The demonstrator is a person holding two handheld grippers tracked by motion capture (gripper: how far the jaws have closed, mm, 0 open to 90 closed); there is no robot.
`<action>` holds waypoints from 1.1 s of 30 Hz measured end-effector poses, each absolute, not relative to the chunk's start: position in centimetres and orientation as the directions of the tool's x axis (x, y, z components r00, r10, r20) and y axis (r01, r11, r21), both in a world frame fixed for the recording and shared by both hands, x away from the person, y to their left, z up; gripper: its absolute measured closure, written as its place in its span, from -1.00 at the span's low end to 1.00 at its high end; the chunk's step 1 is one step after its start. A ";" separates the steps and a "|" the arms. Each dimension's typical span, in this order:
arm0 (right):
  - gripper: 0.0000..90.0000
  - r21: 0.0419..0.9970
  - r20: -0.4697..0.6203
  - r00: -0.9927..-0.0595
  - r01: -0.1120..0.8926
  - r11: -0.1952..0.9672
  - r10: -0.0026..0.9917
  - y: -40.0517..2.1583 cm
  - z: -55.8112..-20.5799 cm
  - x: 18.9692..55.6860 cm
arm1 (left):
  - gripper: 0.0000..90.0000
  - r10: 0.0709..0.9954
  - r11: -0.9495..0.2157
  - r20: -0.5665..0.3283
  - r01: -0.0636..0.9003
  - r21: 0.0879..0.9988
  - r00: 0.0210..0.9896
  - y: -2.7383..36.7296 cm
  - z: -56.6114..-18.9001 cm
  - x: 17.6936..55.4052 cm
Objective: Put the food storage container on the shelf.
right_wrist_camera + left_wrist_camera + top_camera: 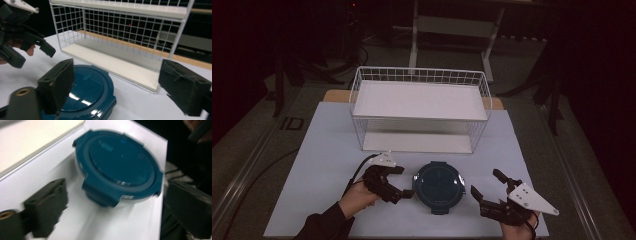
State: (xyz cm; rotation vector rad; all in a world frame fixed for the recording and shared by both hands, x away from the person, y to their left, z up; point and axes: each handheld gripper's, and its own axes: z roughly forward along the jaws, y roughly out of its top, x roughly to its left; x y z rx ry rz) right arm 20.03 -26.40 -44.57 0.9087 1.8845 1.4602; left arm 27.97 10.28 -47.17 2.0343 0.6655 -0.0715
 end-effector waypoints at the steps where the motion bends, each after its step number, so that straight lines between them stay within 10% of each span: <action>1: -0.69 0.973 -0.044 -0.608 0.154 0.172 0.793 -26.3 -44.5 20.0 | -0.97 0.432 -0.374 -0.328 0.498 0.782 0.840 10.2 -46.9 27.9; 33: -0.76 0.953 -0.007 -0.646 0.226 0.200 0.763 -25.0 -44.2 20.6 | -0.75 0.550 -0.193 -0.689 0.874 0.445 0.472 8.4 -50.3 30.9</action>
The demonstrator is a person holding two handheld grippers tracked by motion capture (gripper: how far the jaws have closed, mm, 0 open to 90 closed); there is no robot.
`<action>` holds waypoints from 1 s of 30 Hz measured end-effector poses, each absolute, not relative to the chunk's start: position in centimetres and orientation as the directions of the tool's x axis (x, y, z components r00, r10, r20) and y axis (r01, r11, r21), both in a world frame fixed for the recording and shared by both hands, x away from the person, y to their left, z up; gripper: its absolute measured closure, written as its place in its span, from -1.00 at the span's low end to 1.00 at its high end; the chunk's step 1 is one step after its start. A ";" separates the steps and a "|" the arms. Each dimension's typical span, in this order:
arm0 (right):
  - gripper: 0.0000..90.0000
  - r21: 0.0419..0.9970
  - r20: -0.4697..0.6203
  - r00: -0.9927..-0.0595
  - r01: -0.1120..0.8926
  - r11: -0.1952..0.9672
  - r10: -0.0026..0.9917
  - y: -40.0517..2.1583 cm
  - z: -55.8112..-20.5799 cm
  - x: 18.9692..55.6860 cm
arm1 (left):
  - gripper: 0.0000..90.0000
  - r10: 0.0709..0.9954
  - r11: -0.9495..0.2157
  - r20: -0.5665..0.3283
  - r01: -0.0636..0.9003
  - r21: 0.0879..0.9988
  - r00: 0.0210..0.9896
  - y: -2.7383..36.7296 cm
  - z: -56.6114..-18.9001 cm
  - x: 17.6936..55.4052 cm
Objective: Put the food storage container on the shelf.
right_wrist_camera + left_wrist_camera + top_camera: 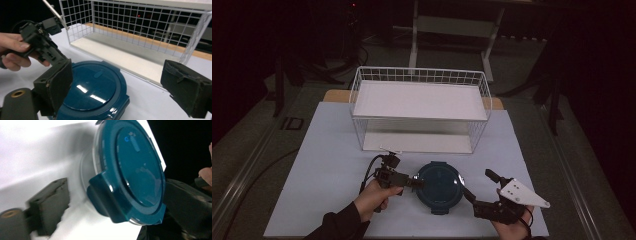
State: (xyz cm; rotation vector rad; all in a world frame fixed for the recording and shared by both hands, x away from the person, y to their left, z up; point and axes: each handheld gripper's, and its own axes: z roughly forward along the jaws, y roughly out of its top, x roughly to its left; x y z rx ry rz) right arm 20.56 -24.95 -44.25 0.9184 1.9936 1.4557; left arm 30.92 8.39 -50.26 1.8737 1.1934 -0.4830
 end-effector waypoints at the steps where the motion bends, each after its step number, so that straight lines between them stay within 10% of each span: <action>1: -0.76 0.951 -0.004 -0.648 0.232 0.203 0.761 -24.9 -44.3 20.6 | -0.66 0.550 -0.193 -0.689 0.874 0.445 0.472 8.4 -50.3 30.9; 14: -0.72 0.943 0.007 -0.657 0.256 0.214 0.754 -24.7 -44.7 20.8 | 0.09 0.496 -0.141 -0.798 0.938 0.315 0.343 9.3 -52.0 31.4; 30: -0.52 0.881 0.216 -0.639 0.453 0.134 0.738 -26.2 -45.7 22.8 | 0.20 0.478 -0.186 -0.765 0.900 0.393 0.433 8.8 -51.0 30.8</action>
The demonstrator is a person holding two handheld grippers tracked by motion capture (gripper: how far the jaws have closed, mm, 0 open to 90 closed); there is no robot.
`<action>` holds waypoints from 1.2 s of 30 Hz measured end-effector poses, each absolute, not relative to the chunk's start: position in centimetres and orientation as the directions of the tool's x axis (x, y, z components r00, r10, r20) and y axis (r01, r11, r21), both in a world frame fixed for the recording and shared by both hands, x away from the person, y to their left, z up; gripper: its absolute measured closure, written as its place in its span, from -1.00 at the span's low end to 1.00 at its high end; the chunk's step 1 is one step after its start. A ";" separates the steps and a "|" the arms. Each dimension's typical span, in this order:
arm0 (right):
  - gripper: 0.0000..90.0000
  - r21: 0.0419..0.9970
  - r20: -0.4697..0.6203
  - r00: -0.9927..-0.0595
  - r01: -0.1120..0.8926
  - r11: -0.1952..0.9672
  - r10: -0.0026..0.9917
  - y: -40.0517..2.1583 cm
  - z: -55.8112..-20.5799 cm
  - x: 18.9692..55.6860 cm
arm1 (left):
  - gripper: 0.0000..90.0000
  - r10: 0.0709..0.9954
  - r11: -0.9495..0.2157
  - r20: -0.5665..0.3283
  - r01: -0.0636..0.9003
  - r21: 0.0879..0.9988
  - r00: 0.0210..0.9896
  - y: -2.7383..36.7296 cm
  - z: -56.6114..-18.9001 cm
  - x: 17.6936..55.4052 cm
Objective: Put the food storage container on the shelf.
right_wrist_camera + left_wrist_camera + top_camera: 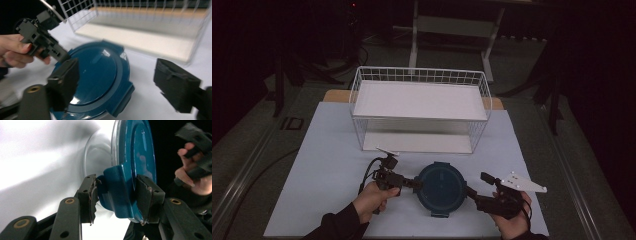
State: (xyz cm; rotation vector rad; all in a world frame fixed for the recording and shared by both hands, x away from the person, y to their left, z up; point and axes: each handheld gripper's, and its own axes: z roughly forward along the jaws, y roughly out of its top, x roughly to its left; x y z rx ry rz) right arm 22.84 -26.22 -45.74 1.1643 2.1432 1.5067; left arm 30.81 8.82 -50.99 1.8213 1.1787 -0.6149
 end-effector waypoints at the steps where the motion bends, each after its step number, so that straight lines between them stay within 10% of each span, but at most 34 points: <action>1: -0.51 0.865 0.253 -0.633 0.486 0.122 0.732 -26.4 -46.0 23.2 | 0.20 0.478 -0.196 -0.754 0.892 0.408 0.450 8.8 -50.8 30.7; 36: 0.24 0.515 0.720 -0.461 0.856 0.046 0.518 -27.3 -50.6 26.1 | 0.23 0.481 -0.168 -0.714 0.853 0.495 0.509 9.5 -50.9 28.0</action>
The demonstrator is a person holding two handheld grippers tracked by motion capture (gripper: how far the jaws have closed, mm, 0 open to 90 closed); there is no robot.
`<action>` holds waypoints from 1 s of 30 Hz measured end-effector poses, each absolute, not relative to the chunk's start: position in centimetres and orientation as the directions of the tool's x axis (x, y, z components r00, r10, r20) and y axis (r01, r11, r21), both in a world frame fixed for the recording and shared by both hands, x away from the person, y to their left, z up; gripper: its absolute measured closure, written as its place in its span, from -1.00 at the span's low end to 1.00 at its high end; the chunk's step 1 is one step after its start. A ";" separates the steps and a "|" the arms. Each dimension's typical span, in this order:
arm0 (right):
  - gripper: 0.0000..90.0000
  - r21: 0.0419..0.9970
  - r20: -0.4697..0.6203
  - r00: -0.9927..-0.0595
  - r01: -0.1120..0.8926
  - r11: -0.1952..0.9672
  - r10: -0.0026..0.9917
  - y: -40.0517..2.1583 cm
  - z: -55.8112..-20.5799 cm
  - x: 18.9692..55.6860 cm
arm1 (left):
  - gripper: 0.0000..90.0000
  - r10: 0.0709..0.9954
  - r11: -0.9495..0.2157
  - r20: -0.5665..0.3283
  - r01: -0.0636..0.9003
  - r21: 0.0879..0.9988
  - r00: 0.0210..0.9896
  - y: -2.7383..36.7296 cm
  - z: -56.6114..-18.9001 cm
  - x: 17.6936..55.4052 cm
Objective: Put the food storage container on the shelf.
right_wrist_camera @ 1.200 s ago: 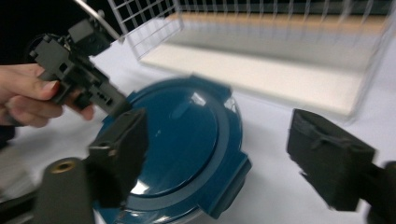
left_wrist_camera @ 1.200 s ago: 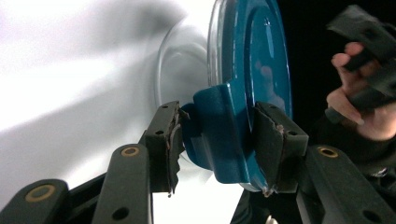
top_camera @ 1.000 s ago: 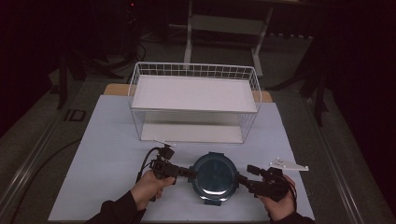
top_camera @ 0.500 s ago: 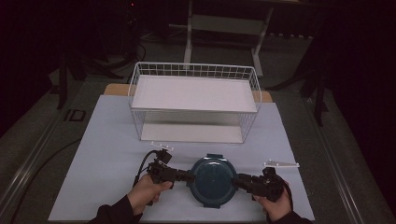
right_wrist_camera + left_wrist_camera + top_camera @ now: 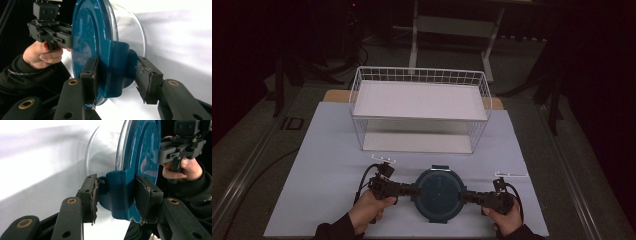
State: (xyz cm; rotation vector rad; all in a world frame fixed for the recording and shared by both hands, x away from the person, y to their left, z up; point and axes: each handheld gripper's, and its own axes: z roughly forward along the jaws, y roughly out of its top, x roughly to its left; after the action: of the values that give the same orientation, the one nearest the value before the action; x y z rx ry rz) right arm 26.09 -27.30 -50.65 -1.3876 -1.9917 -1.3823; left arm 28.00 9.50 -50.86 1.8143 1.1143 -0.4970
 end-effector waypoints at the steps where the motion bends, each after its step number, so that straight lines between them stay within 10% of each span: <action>1: 0.24 0.519 0.719 -0.461 0.854 0.040 0.520 -27.2 -50.6 26.0 | 0.23 0.483 -0.164 -0.712 0.851 0.499 0.510 9.4 -50.8 27.9; 30: 0.26 0.650 0.639 -0.594 0.756 0.069 0.488 -23.7 -46.8 30.5 | 0.25 0.518 -0.093 -0.626 0.766 0.637 0.583 13.1 -47.0 29.8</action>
State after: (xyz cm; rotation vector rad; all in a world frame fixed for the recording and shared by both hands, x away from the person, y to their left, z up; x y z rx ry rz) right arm 30.48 -23.73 -46.79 -1.2569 -2.0953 -1.5365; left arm 29.81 13.06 -46.97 1.7559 1.0595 -0.2928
